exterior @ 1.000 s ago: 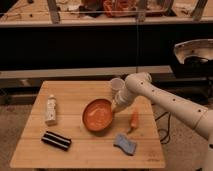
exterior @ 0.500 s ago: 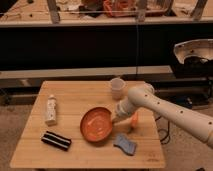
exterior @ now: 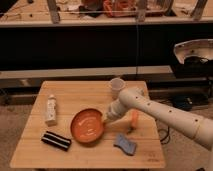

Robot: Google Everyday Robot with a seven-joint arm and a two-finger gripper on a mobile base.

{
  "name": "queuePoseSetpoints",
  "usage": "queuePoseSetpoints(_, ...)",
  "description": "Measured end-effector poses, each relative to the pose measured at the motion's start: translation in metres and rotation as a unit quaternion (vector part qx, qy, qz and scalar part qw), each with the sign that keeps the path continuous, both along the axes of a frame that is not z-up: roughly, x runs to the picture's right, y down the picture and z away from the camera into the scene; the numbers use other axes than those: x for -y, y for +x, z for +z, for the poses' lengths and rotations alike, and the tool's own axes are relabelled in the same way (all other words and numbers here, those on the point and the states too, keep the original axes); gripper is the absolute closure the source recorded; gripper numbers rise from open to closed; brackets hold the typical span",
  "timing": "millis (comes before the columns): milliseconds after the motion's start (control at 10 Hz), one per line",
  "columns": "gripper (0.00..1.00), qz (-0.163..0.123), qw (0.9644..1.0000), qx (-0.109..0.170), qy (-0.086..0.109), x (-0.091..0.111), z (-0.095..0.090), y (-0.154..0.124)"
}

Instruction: Drag the ceramic bowl in a circle

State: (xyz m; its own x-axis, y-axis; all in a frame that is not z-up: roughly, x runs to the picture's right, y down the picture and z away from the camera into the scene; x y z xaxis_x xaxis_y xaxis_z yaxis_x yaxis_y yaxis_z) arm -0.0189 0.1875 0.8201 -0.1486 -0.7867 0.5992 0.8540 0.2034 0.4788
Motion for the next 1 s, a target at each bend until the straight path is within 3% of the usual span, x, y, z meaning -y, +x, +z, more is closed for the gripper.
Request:
queuePoseSetpoints(400, 1.00, -0.019, 0.9995, 0.026, 0.003, 0.017, 0.017, -0.037)
queuePoseSetpoints(600, 1.00, -0.029, 0.9991, 0.030, 0.002, 0.036, 0.033, -0.048)
queuePoseSetpoints(1000, 1.00, -0.031, 0.9994, 0.017, 0.002, 0.071, 0.057, -0.042)
